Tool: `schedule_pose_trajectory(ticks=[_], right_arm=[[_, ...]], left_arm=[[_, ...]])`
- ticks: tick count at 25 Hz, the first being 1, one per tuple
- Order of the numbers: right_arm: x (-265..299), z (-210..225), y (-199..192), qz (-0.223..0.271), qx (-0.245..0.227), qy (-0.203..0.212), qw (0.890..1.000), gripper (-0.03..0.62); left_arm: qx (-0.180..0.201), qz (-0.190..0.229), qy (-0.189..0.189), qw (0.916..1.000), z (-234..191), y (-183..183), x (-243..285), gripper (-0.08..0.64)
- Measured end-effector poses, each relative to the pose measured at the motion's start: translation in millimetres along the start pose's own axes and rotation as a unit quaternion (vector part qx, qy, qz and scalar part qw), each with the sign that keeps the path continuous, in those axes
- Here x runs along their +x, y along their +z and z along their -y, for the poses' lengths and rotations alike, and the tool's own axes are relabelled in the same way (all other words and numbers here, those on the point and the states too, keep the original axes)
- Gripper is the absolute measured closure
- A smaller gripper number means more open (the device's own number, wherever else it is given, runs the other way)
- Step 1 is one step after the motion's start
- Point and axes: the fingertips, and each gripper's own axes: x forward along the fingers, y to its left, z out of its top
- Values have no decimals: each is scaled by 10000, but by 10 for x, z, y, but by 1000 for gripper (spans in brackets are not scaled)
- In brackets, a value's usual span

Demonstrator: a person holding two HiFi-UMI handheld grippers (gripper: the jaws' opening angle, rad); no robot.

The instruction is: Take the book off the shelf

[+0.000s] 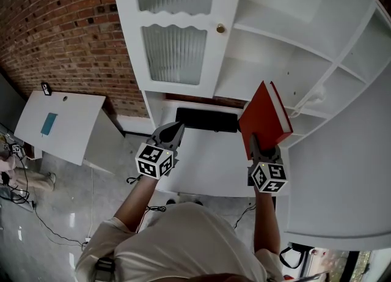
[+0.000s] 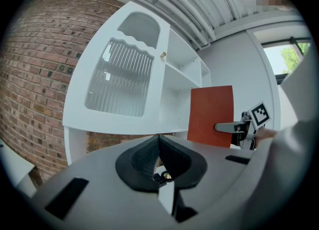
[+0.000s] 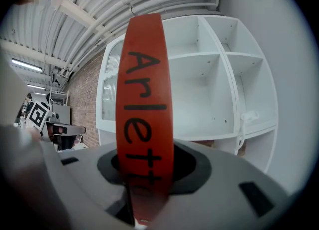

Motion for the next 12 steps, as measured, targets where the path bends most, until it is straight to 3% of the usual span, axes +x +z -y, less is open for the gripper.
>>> schedule_pose_trajectory(ticks=[12], right_arm=[[0, -45, -10, -8, 9, 74, 10000, 434]], left_arm=[[-51, -15, 3, 10000, 38, -32, -29, 566]])
